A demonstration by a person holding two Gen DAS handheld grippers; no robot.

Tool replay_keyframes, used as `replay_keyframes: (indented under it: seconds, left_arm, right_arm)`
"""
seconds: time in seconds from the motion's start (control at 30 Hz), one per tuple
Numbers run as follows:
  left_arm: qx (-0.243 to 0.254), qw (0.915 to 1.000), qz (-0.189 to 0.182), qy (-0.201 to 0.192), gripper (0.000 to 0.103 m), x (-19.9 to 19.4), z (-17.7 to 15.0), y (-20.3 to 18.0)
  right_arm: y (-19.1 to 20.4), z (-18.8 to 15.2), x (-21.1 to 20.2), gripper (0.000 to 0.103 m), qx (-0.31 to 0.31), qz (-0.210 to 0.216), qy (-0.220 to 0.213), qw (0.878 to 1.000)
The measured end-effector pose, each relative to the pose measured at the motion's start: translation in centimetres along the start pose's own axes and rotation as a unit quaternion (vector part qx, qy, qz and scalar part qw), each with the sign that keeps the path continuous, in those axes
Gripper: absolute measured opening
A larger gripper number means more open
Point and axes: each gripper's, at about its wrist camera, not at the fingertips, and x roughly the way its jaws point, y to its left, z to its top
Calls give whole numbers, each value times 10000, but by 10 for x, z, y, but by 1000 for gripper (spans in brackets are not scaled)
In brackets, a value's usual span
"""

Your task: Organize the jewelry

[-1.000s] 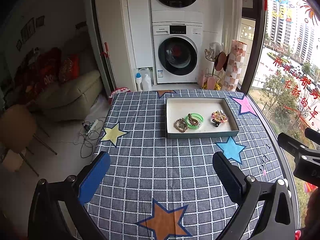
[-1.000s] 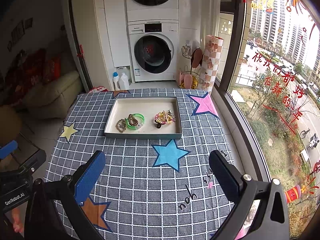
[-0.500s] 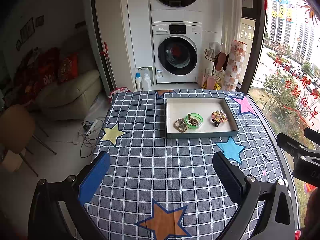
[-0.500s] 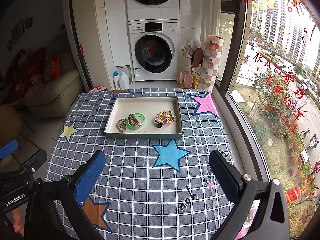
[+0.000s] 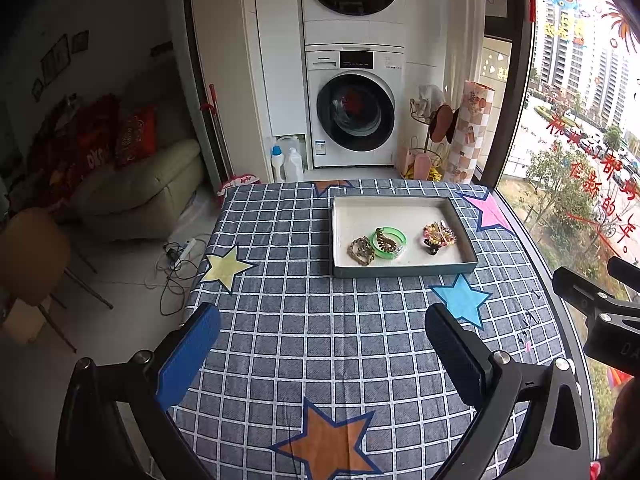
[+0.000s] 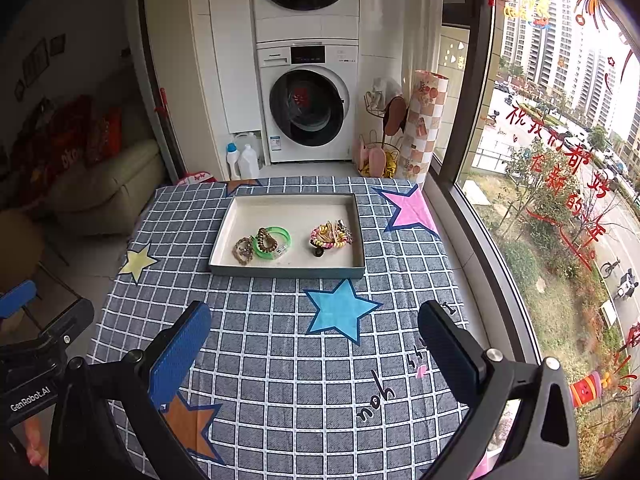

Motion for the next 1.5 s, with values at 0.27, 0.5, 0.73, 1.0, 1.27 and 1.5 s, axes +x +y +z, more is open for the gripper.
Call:
replay_keyframes:
  seconds: [0.27, 0.5, 0.73, 1.0, 1.27, 1.5]
  left_arm:
    - [0, 10000, -4, -1, 103, 1, -1, -1]
    - [-16, 10000, -7, 8, 103, 1, -1, 0]
    - [-12, 10000, 8, 10, 103, 1, -2, -1]
    - [-14, 10000, 9, 29, 103, 2, -4, -1]
    - [-64, 9999, -20, 98, 103, 4, -5, 1]
    - [-99, 9999, -43, 116, 103, 4, -5, 0]
  right_arm:
    - [0, 0, 1, 103, -5, 12, 7, 10000]
    - [-1, -1, 2, 103, -19, 9, 11, 10000]
    - [-2, 0, 3, 103, -29, 17, 17, 10000]
    - [-4, -3, 2, 103, -36, 38, 40, 10000]
    - [-5, -3, 2, 103, -41, 49, 52, 10000]
    - [-6, -5, 1, 103, -41, 61, 58, 10000]
